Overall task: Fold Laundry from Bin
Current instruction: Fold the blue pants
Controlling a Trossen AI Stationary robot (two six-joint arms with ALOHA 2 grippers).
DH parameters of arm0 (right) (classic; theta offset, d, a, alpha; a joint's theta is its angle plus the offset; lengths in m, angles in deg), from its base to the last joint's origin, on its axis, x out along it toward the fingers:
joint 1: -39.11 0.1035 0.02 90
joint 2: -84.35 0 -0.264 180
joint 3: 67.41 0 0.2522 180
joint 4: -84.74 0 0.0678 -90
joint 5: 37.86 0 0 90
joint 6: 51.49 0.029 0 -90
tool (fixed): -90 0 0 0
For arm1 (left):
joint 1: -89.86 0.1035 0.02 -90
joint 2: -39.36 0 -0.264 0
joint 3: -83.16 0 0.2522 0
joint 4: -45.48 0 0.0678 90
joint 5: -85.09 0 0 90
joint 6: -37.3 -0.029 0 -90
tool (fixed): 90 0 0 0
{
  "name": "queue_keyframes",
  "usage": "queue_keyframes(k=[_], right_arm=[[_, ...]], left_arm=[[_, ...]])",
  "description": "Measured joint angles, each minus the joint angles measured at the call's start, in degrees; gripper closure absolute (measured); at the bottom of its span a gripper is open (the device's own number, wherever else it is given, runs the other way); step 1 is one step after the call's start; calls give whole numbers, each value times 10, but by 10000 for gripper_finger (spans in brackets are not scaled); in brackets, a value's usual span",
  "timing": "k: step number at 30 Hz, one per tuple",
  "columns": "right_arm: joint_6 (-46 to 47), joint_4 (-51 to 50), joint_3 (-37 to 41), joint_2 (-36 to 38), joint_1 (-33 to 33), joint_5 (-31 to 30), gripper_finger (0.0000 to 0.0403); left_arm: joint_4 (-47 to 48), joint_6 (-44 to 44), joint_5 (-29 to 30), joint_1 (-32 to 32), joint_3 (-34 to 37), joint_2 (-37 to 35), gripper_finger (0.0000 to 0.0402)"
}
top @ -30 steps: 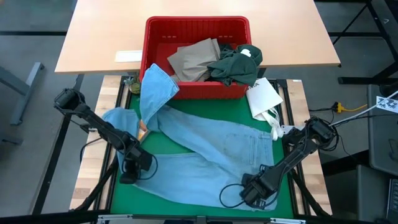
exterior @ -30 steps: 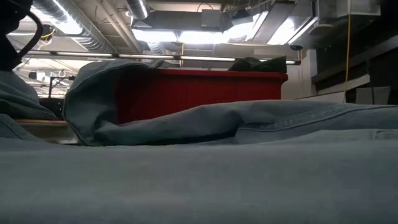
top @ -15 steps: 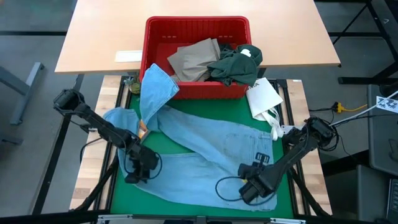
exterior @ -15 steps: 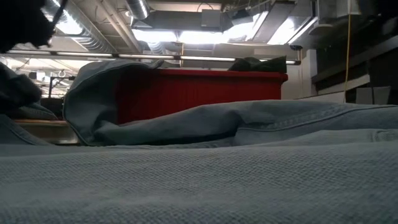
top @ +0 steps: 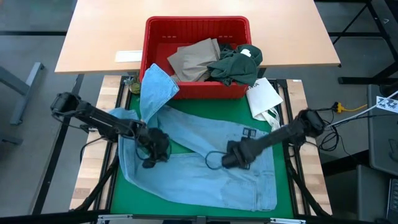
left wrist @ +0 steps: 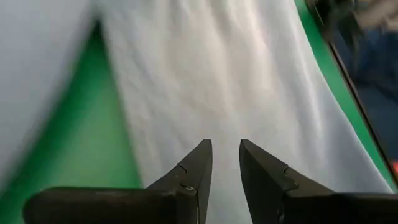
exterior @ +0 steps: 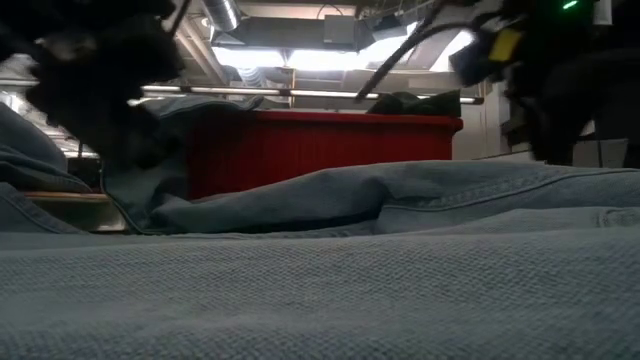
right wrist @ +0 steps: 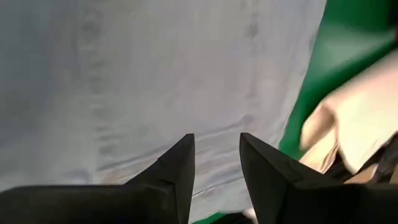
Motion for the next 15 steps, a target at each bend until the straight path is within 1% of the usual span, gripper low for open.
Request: queue_keyframes(k=[3,6,10,15], right_arm=[[-105,35,1,0,-38,0,276],[-176,71,11,0,-75,0,276],[-226,134,49,0,-121,0,276],[-269,226,114,0,-168,0,276]], left_arm=[[-45,0,22,25,0,0,326],[-67,-1,64,42,0,0,326],[-61,-21,137,54,0,1,326],[-55,-30,228,55,0,31,326]])
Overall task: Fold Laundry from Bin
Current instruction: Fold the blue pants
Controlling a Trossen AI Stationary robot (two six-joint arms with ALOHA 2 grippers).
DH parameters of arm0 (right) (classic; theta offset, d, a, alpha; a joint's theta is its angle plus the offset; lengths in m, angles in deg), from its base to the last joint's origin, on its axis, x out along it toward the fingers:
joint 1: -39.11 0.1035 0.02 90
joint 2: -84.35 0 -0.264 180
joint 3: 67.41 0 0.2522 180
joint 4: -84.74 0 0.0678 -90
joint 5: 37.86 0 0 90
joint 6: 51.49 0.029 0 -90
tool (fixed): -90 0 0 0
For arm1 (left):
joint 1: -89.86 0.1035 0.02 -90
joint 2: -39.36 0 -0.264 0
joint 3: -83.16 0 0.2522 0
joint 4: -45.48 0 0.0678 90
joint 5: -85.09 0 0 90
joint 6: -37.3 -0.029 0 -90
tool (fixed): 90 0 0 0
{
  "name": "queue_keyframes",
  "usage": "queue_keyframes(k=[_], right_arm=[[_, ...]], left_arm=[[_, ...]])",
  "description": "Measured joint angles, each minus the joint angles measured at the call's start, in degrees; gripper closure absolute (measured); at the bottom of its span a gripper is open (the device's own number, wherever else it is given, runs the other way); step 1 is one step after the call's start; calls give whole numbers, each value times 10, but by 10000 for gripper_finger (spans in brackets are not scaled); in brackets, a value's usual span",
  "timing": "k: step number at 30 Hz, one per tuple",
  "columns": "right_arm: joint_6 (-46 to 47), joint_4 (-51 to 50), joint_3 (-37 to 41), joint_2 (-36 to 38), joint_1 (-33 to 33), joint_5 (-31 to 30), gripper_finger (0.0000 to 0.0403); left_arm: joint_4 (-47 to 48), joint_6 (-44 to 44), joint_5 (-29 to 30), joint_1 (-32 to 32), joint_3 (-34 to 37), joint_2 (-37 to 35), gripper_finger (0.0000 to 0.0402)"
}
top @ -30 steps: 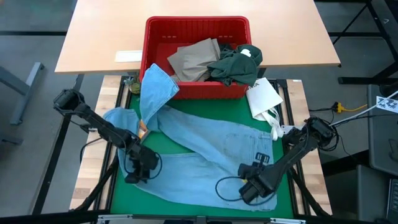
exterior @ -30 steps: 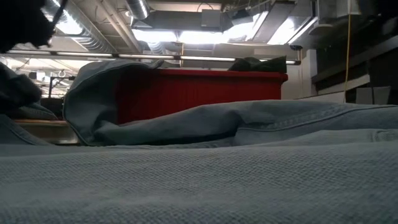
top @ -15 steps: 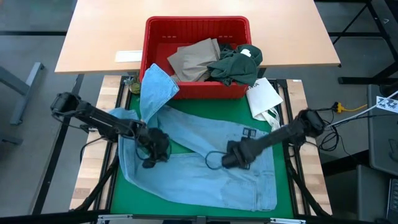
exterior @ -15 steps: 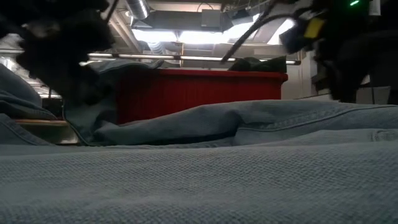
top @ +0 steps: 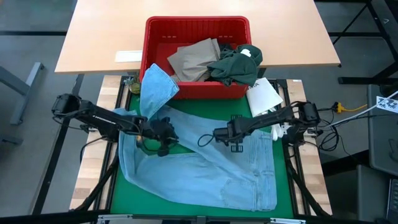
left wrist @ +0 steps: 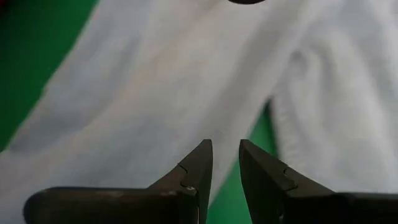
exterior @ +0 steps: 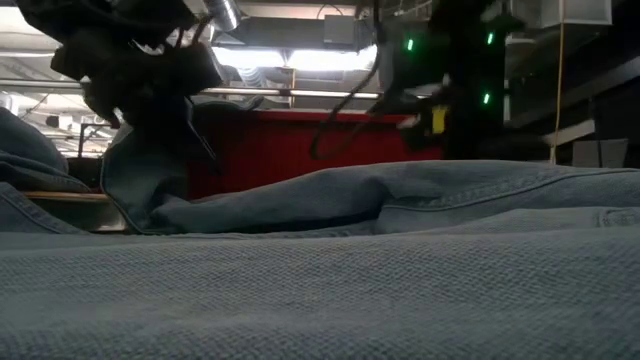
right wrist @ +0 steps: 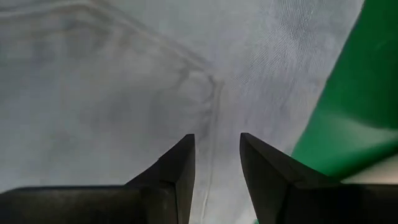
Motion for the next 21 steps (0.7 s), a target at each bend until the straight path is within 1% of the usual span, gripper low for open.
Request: queue_keyframes(k=[5,8,11,14,18,21], right_arm=[[0,72,64,2,-43,6,276],[35,80,93,5,-62,17,276],[93,55,109,5,-70,11,276],[130,31,109,4,-68,8,276],[165,-1,110,2,-68,13,276],[181,-28,111,0,-68,17,276]], left_arm=[[-3,0,46,0,0,54,326],[-4,0,65,0,0,81,326],[-6,0,68,0,0,97,326],[-6,0,70,0,0,100,326],[-5,-2,101,0,0,90,326],[6,-20,119,1,0,74,326]])
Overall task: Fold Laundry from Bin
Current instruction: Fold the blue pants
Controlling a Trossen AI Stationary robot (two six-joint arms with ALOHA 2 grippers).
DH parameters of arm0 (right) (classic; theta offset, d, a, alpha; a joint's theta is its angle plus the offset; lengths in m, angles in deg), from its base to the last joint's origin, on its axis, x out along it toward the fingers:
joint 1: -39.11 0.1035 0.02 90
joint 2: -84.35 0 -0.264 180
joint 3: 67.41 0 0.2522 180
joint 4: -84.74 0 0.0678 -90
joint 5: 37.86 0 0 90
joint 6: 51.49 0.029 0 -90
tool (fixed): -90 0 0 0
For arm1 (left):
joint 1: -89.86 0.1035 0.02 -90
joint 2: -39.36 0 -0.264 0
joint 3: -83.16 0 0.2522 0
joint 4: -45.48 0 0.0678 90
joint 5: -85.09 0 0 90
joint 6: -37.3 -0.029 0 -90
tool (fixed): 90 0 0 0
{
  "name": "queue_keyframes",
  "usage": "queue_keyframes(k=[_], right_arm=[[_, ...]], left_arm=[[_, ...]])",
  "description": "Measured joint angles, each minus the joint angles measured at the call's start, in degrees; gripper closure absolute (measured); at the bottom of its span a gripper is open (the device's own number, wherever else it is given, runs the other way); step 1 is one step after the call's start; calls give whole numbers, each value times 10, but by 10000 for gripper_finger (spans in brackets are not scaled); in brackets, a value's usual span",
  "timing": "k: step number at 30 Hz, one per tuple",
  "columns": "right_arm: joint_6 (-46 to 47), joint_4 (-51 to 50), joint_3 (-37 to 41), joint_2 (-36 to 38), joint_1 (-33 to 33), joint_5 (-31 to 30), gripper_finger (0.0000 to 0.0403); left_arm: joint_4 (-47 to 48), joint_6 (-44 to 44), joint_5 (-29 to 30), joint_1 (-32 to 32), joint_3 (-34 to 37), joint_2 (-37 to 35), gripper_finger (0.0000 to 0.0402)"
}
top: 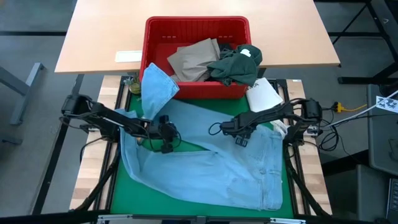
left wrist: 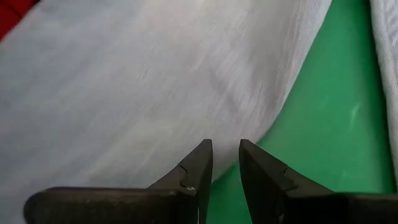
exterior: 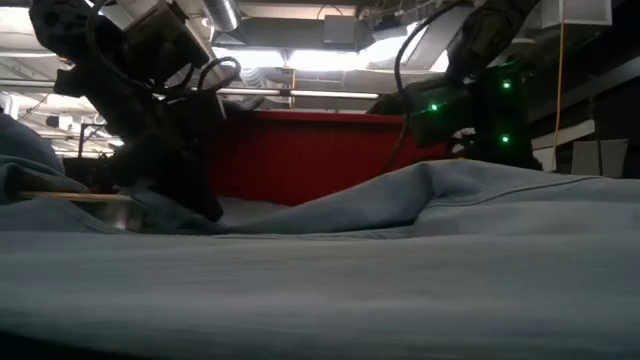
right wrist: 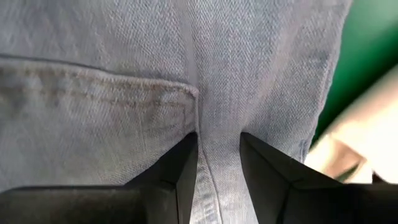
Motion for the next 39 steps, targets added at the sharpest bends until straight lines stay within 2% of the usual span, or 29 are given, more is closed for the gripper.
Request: queue_keyframes(k=[8,15,28,33,39], right_arm=[[2,-34,1,-1,0,18,276],[2,-33,1,-1,0,19,276],[16,-40,1,-1,0,19,276],[52,-68,1,-2,0,24,276],[53,-77,2,-3,0,21,276]], left_arm=[[88,-9,17,0,0,-55,326],[143,-10,79,0,0,-57,326],[269,-3,83,16,-3,-29,328],[315,-5,63,35,-3,-29,349],[321,-6,51,43,-3,-29,380]])
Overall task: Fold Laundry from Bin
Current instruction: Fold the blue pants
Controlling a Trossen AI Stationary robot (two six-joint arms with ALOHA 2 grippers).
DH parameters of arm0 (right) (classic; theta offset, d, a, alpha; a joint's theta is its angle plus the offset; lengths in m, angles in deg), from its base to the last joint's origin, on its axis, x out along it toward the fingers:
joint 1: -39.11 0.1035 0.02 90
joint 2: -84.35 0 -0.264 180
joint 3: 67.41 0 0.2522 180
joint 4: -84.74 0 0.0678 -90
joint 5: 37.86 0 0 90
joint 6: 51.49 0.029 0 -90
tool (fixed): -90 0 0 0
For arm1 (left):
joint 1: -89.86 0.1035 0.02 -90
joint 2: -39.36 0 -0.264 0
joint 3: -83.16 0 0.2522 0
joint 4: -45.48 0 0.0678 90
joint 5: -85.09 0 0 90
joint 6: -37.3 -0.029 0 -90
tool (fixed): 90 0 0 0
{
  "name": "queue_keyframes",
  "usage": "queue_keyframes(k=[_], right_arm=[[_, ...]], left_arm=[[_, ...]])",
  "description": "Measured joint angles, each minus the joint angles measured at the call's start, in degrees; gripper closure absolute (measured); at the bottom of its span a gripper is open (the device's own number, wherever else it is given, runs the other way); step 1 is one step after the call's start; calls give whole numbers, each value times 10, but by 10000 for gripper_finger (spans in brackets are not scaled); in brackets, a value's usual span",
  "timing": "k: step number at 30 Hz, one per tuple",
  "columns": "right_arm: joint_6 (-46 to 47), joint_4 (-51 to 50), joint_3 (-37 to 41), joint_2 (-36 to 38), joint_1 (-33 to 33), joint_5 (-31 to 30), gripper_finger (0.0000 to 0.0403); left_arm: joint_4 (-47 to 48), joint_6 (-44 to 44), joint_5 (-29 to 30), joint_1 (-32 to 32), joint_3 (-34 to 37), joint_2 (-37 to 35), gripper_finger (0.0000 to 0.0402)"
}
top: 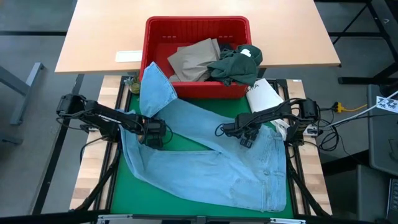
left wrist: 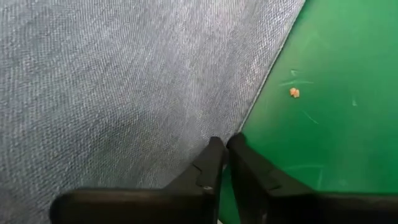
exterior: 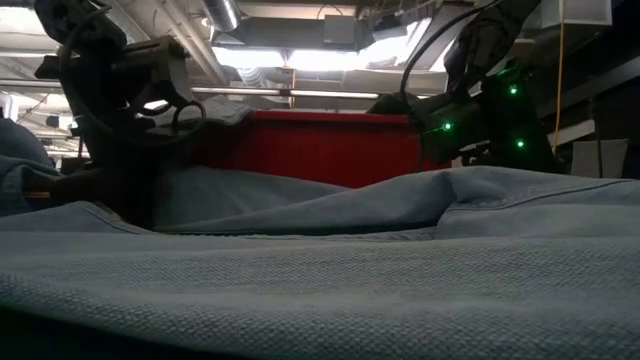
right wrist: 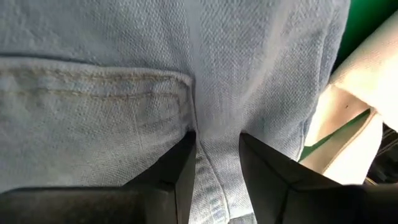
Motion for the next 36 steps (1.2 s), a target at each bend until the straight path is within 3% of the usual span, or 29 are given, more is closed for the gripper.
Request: queue_keyframes(k=[7,17,29,33,36], right_arm=[[-3,-7,-13,0,0,-47,276],[-12,-93,-85,0,0,-72,276],[-37,-99,-148,1,75,-77,276],[-37,-79,-148,1,103,-77,276],[-36,-61,-148,1,111,-77,276]], left_arm=[[27,0,-3,-6,-17,-9,399],[126,11,-48,-10,-133,-14,401],[16,18,-224,-30,-161,-14,401],[-9,17,-228,-56,-161,-14,401],[-8,16,-192,-72,-161,-14,401]])
